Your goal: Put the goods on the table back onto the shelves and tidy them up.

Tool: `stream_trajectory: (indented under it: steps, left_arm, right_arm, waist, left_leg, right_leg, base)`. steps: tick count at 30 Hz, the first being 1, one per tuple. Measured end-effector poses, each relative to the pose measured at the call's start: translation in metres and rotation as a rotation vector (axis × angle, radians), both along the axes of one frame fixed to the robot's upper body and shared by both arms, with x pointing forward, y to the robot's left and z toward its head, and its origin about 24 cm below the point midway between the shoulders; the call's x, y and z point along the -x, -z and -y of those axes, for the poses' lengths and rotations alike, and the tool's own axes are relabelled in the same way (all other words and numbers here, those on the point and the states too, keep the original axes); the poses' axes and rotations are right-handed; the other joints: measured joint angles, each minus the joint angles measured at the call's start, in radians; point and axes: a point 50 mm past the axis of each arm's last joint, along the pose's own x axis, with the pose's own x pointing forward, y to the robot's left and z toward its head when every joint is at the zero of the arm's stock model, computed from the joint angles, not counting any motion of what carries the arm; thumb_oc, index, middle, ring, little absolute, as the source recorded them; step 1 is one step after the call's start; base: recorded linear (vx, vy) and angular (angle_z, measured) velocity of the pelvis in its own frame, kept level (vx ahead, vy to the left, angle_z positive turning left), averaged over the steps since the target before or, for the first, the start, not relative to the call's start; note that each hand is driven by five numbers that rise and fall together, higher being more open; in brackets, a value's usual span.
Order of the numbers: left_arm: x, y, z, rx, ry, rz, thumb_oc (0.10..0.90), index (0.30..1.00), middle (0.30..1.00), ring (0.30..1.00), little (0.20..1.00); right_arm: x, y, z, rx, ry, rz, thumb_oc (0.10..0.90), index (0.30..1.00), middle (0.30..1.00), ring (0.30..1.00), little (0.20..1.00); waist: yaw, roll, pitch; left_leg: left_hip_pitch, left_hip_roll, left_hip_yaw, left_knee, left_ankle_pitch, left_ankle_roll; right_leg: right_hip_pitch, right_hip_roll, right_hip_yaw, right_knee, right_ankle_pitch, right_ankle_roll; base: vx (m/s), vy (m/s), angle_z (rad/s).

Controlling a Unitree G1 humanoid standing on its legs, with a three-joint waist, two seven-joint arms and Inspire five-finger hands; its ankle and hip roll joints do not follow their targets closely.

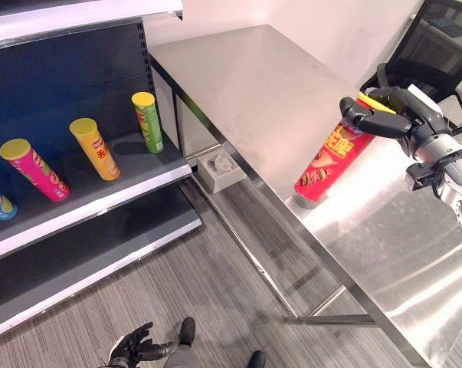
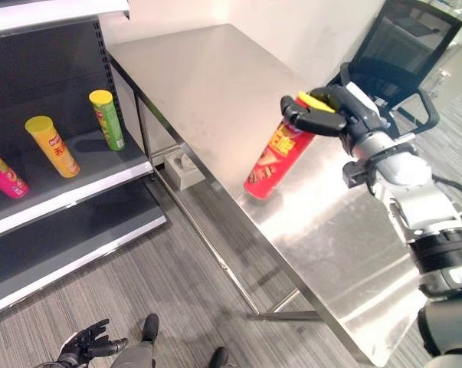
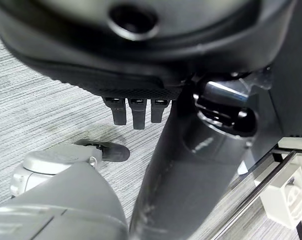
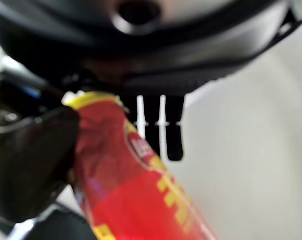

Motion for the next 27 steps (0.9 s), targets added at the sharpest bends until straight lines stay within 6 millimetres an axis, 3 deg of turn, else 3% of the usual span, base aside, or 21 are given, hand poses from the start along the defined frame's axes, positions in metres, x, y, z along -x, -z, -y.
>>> stream_trajectory:
  steps: [4,5,7,9,10,11,12,14,16,17,18,19,20,21,24,25,27]
  left_arm:
    - [-0.022,-0.005,0.003,0.002,0.011,0.055,0.800,0.900,0.900,0.900,0.900]
    - [-0.025,-0.006,0.004,0.005,0.013,0.062,0.800,0.900,0.900,0.900,0.900]
    - [-0.031,-0.007,0.009,0.019,0.005,0.087,0.800,0.900,0.900,0.900,0.900]
    - [-0.010,0.004,0.005,0.039,-0.051,0.025,0.800,0.900,0.900,0.900,0.900]
    - [-0.001,0.012,0.012,0.060,-0.090,-0.013,0.800,0.900,0.900,0.900,0.900]
    - [0.015,0.016,0.011,0.038,-0.129,-0.074,0.800,0.900,0.900,0.900,0.900]
    - [0.025,0.019,0.014,0.046,-0.130,-0.094,0.800,0.900,0.900,0.900,0.900]
    - [0.054,0.027,0.023,0.072,-0.135,-0.183,0.800,0.900,0.900,0.900,0.900]
    - [0.072,0.032,0.034,0.096,-0.142,-0.231,0.800,0.900,0.900,0.900,0.900]
    - [0.067,0.031,0.036,0.099,-0.129,-0.215,0.800,0.900,0.900,0.900,0.900]
    - [0.053,0.027,0.034,0.086,-0.109,-0.169,0.800,0.900,0.900,0.900,0.900]
    - [0.047,0.025,0.029,0.051,-0.059,-0.168,0.800,0.900,0.900,0.900,0.900]
    - [0.041,0.019,0.010,-0.006,-0.035,-0.162,0.800,0.900,0.900,0.900,0.900]
    - [0.035,0.017,0.008,-0.009,-0.061,-0.137,0.800,0.900,0.900,0.900,0.900]
    - [0.020,0.011,0.006,-0.016,-0.046,-0.067,0.800,0.900,0.900,0.900,0.900]
    - [0.011,0.007,0.009,-0.014,-0.022,-0.024,0.800,0.900,0.900,0.900,0.900]
    - [0.002,0.005,0.016,-0.005,0.012,0.008,0.800,0.900,0.900,0.900,0.900]
  right_arm:
    - [0.015,-0.040,-0.029,-0.084,-0.126,0.250,0.400,0.300,0.300,0.300,0.300]
    - [0.022,-0.054,-0.050,-0.121,-0.232,0.356,0.400,0.300,0.300,0.300,0.300]
    - [0.031,-0.068,-0.064,-0.132,-0.307,0.427,0.400,0.300,0.300,0.300,0.300]
    - [0.035,-0.067,-0.076,-0.157,-0.368,0.465,0.400,0.300,0.300,0.300,0.300]
    - [0.038,-0.065,-0.079,-0.161,-0.384,0.469,0.400,0.300,0.300,0.300,0.300]
    - [0.048,-0.066,-0.083,-0.115,-0.410,0.495,0.400,0.300,0.300,0.300,0.300]
    - [0.051,-0.068,-0.087,-0.101,-0.424,0.513,0.400,0.300,0.300,0.300,0.300]
    - [0.052,-0.064,-0.095,-0.116,-0.453,0.521,0.400,0.300,0.300,0.300,0.300]
    - [0.053,-0.058,-0.093,-0.108,-0.442,0.510,0.400,0.300,0.300,0.300,0.300]
    - [0.053,-0.058,-0.089,-0.095,-0.419,0.513,0.400,0.300,0.300,0.300,0.300]
    - [0.053,-0.059,-0.088,-0.087,-0.409,0.519,0.400,0.300,0.300,0.300,0.300]
    - [0.055,-0.062,-0.087,-0.077,-0.413,0.533,0.400,0.300,0.300,0.300,0.300]
    - [0.058,-0.064,-0.088,-0.103,-0.418,0.561,0.400,0.300,0.300,0.300,0.300]
    - [0.058,-0.061,-0.089,-0.105,-0.417,0.554,0.400,0.300,0.300,0.300,0.300]
    - [0.056,-0.050,-0.089,-0.082,-0.407,0.525,0.400,0.300,0.300,0.300,0.300]
    - [0.055,-0.040,-0.087,-0.079,-0.392,0.496,0.400,0.300,0.300,0.300,0.300]
    - [0.054,-0.031,-0.086,-0.068,-0.373,0.474,0.400,0.300,0.300,0.300,0.300]
  waist:
    - [0.045,0.047,0.011]
    - [0.075,0.079,0.016]
    - [0.093,0.113,0.021]
    - [0.138,0.134,0.026]
    - [0.135,0.144,0.025]
    - [0.107,0.130,0.036]
    - [0.122,0.111,0.046]
    - [0.137,0.088,0.054]
    - [0.110,0.112,0.041]
    - [0.092,0.124,0.046]
    - [0.088,0.126,0.045]
    - [0.087,0.125,0.043]
    - [0.083,0.060,0.044]
    - [0.071,0.060,0.043]
    - [0.071,0.068,0.040]
    - [0.052,0.069,0.033]
    - [0.049,0.069,0.022]
  left_leg:
    - [-0.049,0.018,-0.087,0.000,0.031,-0.034]
    - [-0.084,0.024,-0.121,0.018,0.042,-0.039]
    - [-0.100,0.036,-0.143,0.001,0.047,-0.064]
    - [-0.094,0.037,-0.147,0.003,0.044,-0.062]
    - [-0.107,0.028,-0.139,0.013,0.047,-0.064]
    - [-0.122,0.050,0.048,0.018,-0.033,-0.035]
    - [-0.122,0.055,0.109,0.045,-0.048,-0.021]
    - [-0.084,0.053,0.104,0.135,-0.055,-0.016]
    - [-0.016,0.044,0.068,0.127,-0.089,-0.018]
    - [0.007,0.036,0.049,0.104,-0.074,0.002]
    - [0.009,0.041,0.021,0.094,-0.074,0.004]
    - [0.007,0.041,-0.002,0.072,-0.073,0.002]
    - [0.016,-0.008,0.017,0.033,-0.085,0.008]
    - [-0.003,-0.002,0.069,0.078,-0.093,0.009]
    - [0.000,-0.014,0.079,0.106,-0.126,0.022]
    - [0.041,-0.029,0.079,0.066,-0.103,0.032]
    - [0.070,-0.050,0.065,0.031,-0.083,0.051]
  right_leg:
    - [-0.004,0.041,-0.071,0.000,-0.019,-0.016]
    - [-0.011,0.063,-0.095,0.008,-0.025,-0.026]
    - [-0.014,0.073,-0.134,0.001,-0.033,-0.039]
    - [0.003,0.085,-0.145,0.008,-0.048,-0.032]
    - [0.015,0.084,-0.170,0.017,-0.039,-0.044]
    - [0.026,0.045,-0.224,0.017,-0.045,-0.050]
    - [0.018,0.016,-0.224,0.024,-0.044,-0.049]
    - [0.030,-0.036,-0.190,0.037,-0.040,-0.042]
    - [0.064,-0.053,-0.191,0.082,-0.056,-0.021]
    - [0.044,-0.089,-0.185,0.178,-0.075,-0.011]
    - [0.025,-0.084,-0.180,0.172,-0.119,-0.008]
    - [0.025,-0.066,-0.168,0.077,-0.097,-0.017]
    - [0.020,-0.136,-0.164,0.007,0.063,0.005]
    - [0.032,-0.148,-0.163,0.014,0.062,0.007]
    - [0.056,-0.166,-0.197,0.051,0.072,-0.007]
    - [0.080,-0.188,-0.242,0.084,0.076,-0.011]
    - [0.083,-0.214,-0.257,0.117,0.076,-0.009]
  base:
    - [-0.16,-0.123,0.64]
    - [-0.15,-0.104,0.69]
    - [-0.06,-0.060,0.62]
    - [-0.13,0.027,0.36]
    - [-0.15,0.051,0.95]
    - [-0.18,0.075,0.87]
    - [-0.11,0.091,0.52]
    - [-0.06,0.092,-0.20]
    - [-0.06,0.144,0.47]
    - [-0.06,0.224,0.65]
    - [-0.11,0.327,0.58]
    - [-0.10,0.299,0.56]
    - [-0.11,0.312,0.68]
    - [-0.12,0.420,0.62]
    - [-0.08,0.323,0.35]
    - [-0.11,0.456,0.63]
    - [-0.11,0.447,0.39]
